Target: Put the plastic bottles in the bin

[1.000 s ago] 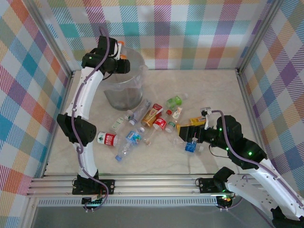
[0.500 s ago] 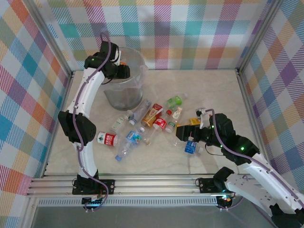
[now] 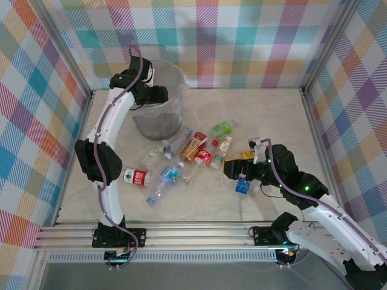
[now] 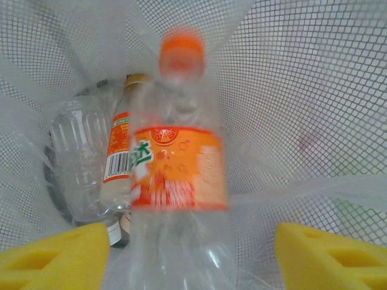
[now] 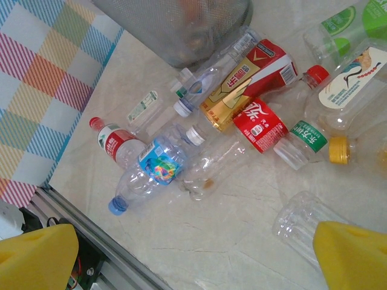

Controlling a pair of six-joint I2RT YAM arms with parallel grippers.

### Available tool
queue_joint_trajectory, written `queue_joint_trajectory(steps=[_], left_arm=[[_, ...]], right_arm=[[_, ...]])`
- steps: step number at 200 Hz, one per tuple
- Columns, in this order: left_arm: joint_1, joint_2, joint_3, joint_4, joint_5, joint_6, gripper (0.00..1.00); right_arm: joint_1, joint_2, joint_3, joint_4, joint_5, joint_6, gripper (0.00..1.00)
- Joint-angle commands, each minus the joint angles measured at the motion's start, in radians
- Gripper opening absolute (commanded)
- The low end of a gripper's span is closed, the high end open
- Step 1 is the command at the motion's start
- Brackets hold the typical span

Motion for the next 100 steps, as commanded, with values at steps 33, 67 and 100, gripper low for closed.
queue_joint_trajectory(steps=[33, 67, 100], left_arm=[[0.010, -0.148, -0.035, 0.039, 0.055, -0.016, 0.97], [0.010, -0.264, -0.136, 0.112, 0.084, -0.025, 1.00], [-0.007, -0.389, -0.268, 0.194, 0.175, -0.033, 1.00]], right_arm=[[-0.005, -0.016, -0.027, -0.010, 0.012, -0.004, 1.00], [-0.005, -0.010, -0.032, -0.015, -0.002, -0.006, 1.00], [-0.005, -0.018, -0.026, -0.052, 0.004, -0.020, 1.00]])
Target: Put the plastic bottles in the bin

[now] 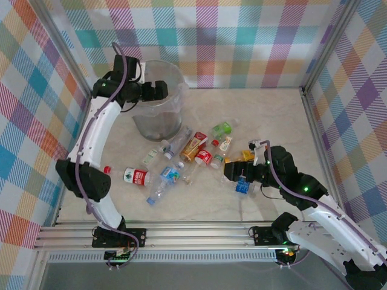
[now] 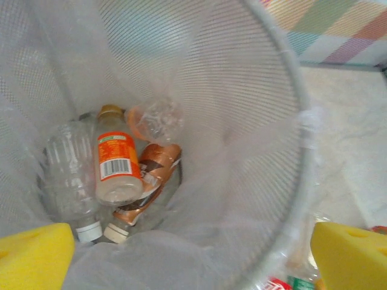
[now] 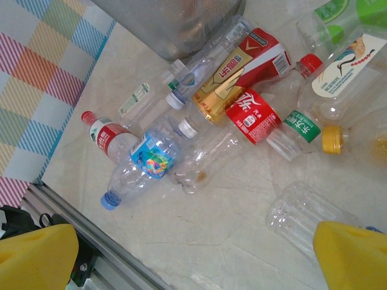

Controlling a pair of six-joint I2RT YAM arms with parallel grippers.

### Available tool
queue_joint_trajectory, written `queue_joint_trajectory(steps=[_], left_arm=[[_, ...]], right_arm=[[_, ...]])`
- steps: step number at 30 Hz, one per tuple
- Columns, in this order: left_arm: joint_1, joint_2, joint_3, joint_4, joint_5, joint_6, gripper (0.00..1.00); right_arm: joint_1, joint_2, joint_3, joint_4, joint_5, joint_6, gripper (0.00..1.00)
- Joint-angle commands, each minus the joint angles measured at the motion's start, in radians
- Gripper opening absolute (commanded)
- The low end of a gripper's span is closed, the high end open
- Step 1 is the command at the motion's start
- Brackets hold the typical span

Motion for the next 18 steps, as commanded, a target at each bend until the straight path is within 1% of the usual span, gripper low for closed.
queue_joint_trajectory(steps=[1, 3, 6, 8, 10, 13, 15, 18], left_arm=[[-0.010, -0.103, -0.090, 0.086, 0.094, -0.014, 1.00], [-0.018, -0.160, -0.164, 0.139, 0.191, -0.006, 1.00], [-0.040, -0.232, -0.276, 0.225, 0.403, -0.007, 1.00], [-0.076, -0.280, -0.355, 0.292, 0.481, -0.014, 1.00], [-0.140, -0.318, -0.423, 0.337, 0.514, 0.003, 1.00], [-0.230, -0.334, -0.474, 0.364, 0.561, 0.036, 1.00], [-0.280, -0.342, -0.515, 0.393, 0.585, 0.043, 1.00], [-0.332, -0.348, -0.579, 0.451, 0.637, 0.034, 1.00]], right_arm=[[-0.005, -0.009, -0.002, -0.037, 0.000, -0.017, 1.00], [-0.005, -0.003, 0.000, -0.064, 0.005, -0.011, 1.00], [-0.005, 0.031, 0.013, -0.136, 0.056, 0.032, 1.00], [-0.005, 0.048, 0.011, -0.169, 0.065, 0.050, 1.00], [-0.005, 0.056, 0.006, -0.196, 0.081, 0.062, 1.00], [-0.006, 0.067, 0.001, -0.234, 0.110, 0.068, 1.00], [-0.005, 0.081, -0.004, -0.246, 0.131, 0.075, 1.00], [-0.005, 0.125, -0.012, -0.253, 0.152, 0.083, 1.00]])
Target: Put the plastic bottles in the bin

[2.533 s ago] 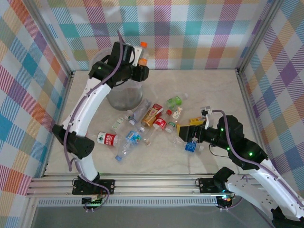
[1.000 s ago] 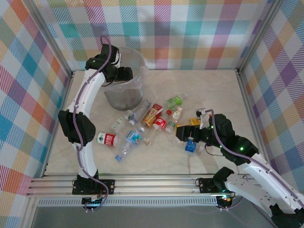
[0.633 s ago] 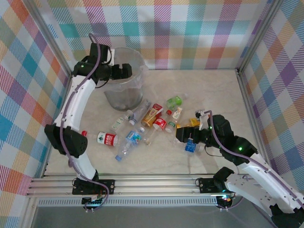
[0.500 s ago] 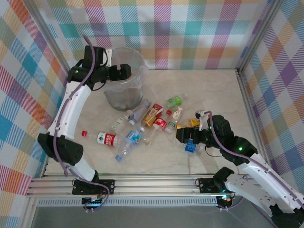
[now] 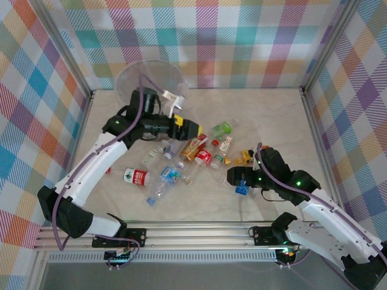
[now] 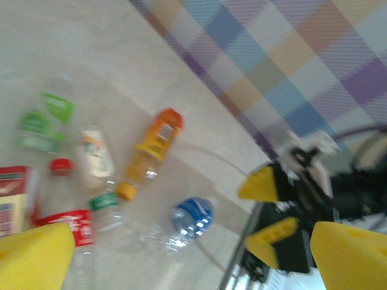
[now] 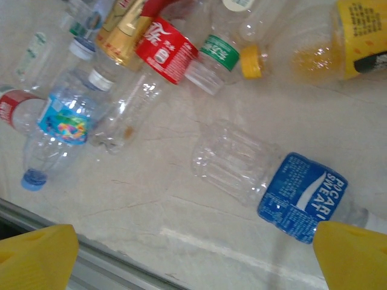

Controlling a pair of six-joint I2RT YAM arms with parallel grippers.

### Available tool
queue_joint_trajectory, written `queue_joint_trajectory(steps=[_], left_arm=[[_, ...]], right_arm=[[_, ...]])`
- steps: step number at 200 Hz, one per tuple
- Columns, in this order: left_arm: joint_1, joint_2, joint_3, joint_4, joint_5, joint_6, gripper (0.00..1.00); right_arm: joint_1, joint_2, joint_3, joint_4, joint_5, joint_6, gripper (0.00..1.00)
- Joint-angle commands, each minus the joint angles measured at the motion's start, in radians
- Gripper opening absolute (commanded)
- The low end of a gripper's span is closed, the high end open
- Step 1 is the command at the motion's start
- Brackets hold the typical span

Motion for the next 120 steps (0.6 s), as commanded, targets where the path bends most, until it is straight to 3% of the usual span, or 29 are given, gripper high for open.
queue_joint_trajectory(steps=[1, 56, 120], left_arm=[[-0.053, -0.032, -0.062, 0.098, 0.106, 0.022, 1.00], [-0.178, -0.035, -0.066, 0.015, 0.014, 0.098, 1.00], [-0.199, -0.029, -0.070, 0.018, 0.011, 0.090, 1.00]], right_arm=[[-0.005, 0.056, -0.012, -0.052, 0.057, 0.040, 1.00], [-0.005, 0.133, -0.046, -0.041, 0.035, 0.280, 1.00], [-0.005, 0.100, -0.179, 0.090, 0.031, 0.640, 1.00]])
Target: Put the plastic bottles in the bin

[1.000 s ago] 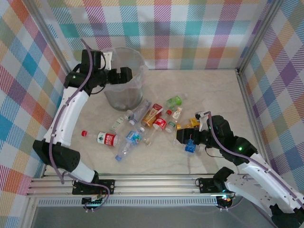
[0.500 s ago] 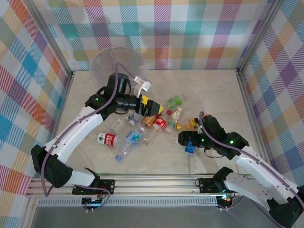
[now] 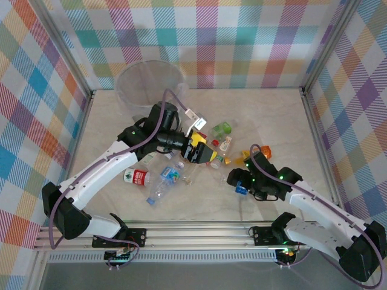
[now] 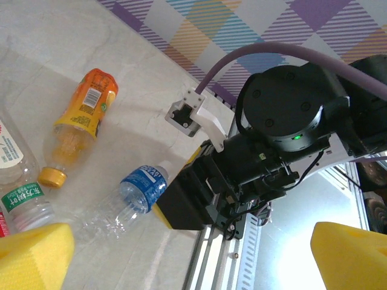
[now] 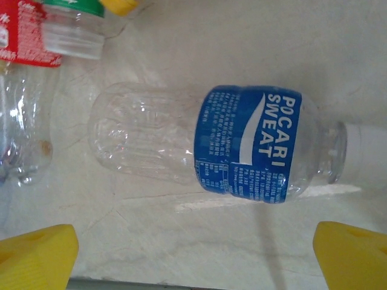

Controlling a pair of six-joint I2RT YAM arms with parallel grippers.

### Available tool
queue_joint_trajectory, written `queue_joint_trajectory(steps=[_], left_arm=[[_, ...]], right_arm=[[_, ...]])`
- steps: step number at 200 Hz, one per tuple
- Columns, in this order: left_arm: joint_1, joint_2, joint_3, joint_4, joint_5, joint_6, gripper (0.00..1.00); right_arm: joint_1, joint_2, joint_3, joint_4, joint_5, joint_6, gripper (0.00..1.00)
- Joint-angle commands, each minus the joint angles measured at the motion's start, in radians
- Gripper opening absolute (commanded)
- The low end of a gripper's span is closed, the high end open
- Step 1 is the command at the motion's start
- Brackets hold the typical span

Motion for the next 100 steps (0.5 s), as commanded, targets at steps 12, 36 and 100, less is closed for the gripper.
queue_joint_trajectory(steps=[12, 36, 100], left_arm=[[-0.017, -0.025, -0.001, -0.012, -0.015, 0.021, 1.00], [-0.018, -0.029, -0.001, -0.018, -0.026, 0.028, 1.00], [-0.020, -0.014, 0.003, -0.026, -0.029, 0.027, 1.00]], right_arm=[[-0.005, -0.039, -0.084, 0.115, 0.018, 0.299, 1.00], [-0.005, -0.058, -0.112, 0.159, 0.037, 0.379, 1.00], [-0.006, -0.026, -0.192, 0.325, 0.065, 0.550, 1.00]])
